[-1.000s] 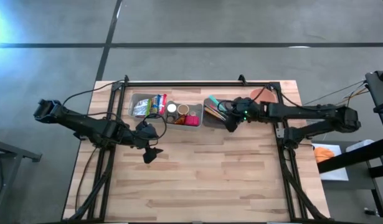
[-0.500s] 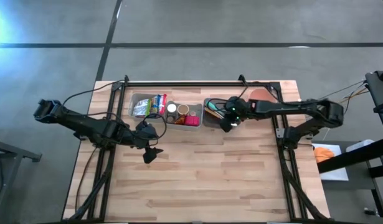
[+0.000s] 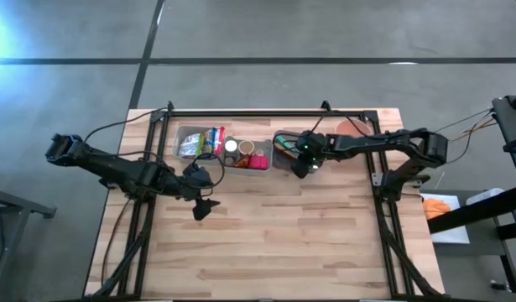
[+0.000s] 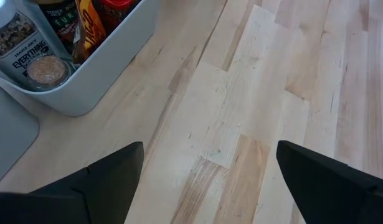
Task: Pick & Place Food Item
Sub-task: Put the blue spoon into the black bin
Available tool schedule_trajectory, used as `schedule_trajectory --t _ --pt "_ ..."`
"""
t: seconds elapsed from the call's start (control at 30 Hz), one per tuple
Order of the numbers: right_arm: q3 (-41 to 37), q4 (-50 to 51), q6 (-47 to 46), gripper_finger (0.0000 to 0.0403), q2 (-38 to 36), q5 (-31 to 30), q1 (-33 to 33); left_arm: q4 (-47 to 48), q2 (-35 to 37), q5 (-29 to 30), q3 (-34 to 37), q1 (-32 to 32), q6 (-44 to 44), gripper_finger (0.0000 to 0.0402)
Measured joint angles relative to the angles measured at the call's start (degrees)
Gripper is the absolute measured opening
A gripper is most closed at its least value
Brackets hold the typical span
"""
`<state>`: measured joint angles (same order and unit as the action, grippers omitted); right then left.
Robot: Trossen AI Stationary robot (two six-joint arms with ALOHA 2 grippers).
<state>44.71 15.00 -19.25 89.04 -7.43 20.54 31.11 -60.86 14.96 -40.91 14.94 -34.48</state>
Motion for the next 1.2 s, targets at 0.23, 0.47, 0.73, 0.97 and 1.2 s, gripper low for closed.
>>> schedule_trajectory --t 0.23,0.47,0.73,0.97,1.2 --pt "-0.06 0.02 0.43 0.0016 0.27 0.15 0.80 0.00 0.00 -0.01 0.00 -0.01 0.02 0.0370" --pt "0.07 0.42 0.48 0.0015 1.06 0.17 0.94 0.00 0.00 -0.02 0.00 -0.02 0.02 0.0370" --pt "0.07 0.64 0.60 0.0015 1.02 1.22 0.94 0.00 0.00 -0.02 0.00 -0.02 0.02 0.0370" --pt "0.04 1.03 1.57 0.0022 0.95 3.28 0.94 0.00 0.00 -0.02 0.00 -0.01 0.02 0.0370" --pt "-0.02 1.21 1.68 0.0104 0.93 4.14 0.92 0.00 0.00 -0.02 0.00 0.00 0.02 0.0370"
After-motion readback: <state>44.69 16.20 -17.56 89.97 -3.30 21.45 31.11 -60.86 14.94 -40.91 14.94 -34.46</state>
